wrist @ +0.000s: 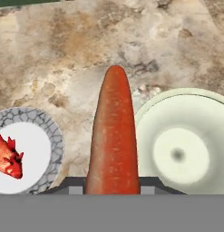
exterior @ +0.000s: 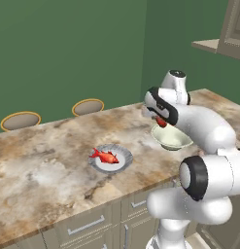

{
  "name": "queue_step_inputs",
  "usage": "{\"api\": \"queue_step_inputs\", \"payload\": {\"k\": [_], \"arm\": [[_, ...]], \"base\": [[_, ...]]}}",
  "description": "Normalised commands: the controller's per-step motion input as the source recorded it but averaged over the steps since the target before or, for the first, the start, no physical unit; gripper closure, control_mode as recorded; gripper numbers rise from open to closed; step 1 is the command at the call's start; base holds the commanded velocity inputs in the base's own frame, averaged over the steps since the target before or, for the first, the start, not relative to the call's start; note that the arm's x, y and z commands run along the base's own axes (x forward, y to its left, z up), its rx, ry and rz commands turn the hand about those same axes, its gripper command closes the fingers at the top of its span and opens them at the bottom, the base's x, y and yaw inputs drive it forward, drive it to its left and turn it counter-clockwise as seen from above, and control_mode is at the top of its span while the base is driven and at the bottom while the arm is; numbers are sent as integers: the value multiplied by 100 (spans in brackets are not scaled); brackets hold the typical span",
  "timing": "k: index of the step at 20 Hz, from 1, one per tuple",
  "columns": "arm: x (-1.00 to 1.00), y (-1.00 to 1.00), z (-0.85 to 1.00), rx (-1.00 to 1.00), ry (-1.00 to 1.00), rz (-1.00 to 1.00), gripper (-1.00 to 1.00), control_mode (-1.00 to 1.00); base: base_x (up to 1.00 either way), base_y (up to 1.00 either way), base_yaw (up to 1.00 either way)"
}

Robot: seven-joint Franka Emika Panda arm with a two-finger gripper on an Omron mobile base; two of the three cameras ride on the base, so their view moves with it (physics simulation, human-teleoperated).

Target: Place the fish on the plate and place the carrot on the same plate.

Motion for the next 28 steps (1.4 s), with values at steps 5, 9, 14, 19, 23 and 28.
{"api": "queue_step_inputs", "payload": {"k": [5, 9, 14, 19, 23, 28], "arm": [[-15, 100, -20, -9, -11, 13, 100, -100], [1, 100, -29, -7, -9, 8, 100, -100], [47, 80, -13, -7, -5, 0, 100, -100], [22, 42, -40, -16, 0, 1, 100, -100], [-1, 21, -58, -10, 0, 4, 100, -100], [-23, 0, -24, -1, 1, 2, 100, -100]], "base": [[0, 0, 0], [0, 0, 0], [0, 0, 0], [0, 0, 0], [0, 0, 0], [0, 0, 0]]}}
